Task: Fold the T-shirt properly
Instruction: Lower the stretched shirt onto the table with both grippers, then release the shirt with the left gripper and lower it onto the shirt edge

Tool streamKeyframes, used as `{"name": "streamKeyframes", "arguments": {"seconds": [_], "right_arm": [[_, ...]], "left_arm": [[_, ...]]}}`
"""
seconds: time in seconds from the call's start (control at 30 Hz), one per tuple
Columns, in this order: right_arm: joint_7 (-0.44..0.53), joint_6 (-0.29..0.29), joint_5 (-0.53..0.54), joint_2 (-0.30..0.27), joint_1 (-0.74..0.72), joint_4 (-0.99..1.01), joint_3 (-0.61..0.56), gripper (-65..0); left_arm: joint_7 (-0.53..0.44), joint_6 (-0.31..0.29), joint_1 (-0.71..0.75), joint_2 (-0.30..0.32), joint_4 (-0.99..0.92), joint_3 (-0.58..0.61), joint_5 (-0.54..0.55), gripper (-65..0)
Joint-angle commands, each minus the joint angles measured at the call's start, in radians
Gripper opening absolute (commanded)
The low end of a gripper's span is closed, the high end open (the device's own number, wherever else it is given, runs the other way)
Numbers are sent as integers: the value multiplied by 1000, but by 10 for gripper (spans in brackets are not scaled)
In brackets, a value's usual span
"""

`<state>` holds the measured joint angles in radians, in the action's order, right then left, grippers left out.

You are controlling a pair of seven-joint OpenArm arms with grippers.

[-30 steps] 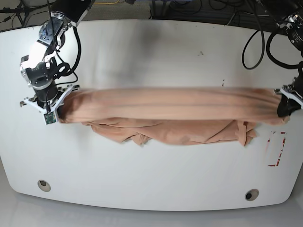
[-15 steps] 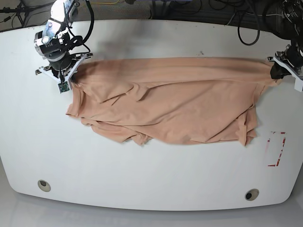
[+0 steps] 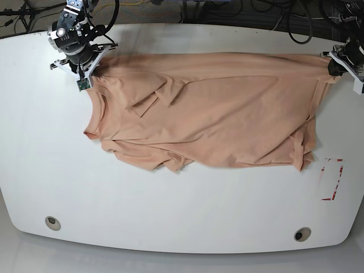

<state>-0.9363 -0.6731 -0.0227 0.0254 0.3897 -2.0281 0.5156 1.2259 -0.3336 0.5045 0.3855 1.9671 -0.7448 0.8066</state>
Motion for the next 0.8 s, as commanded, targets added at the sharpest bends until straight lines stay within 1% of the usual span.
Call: {"name": "streamKeyframes", "arguments": {"seconds": [0.0,0.1,0.17,0.2,0.23,0.27,0.4,0.57,0.67,0.77], "right_arm": [[18,5,4,-5,21,-16,4,-631],[18,5,4,-5,36,-16,4,-631],[18,5,4,-5,47,-16,4,-631],[18,5,4,-5,53,-16,4,-631],[18,5,4,-5,56,-16,4,-631],[18,5,4,-5,62,-16,4,-631],[18,5,5,-3,74,-16,4,-631],[16,5,5,-3,76,-12,4,-631],[16,5,5,-3,76,2,4,-631],[16,5,2,-3,71,2,4,-631]], "left_arm": [[-18,-2,7,19,7,-11,-51,-650],[-18,-22,0,20,-13,-11,-120,-650],[-18,-57,-8,20,-19,-11,-161,-650],[-18,-86,-13,20,-22,-9,-194,-650],[-18,-98,-13,20,-24,-8,-211,-650],[-18,-126,-14,20,-27,-6,-250,-650],[-18,-203,-46,16,-27,18,-369,-650],[-18,-259,-65,13,-27,67,-491,-650],[-18,-287,-68,-3,-27,69,-514,-650],[-18,-299,-70,-18,-27,69,-527,-650]]}}
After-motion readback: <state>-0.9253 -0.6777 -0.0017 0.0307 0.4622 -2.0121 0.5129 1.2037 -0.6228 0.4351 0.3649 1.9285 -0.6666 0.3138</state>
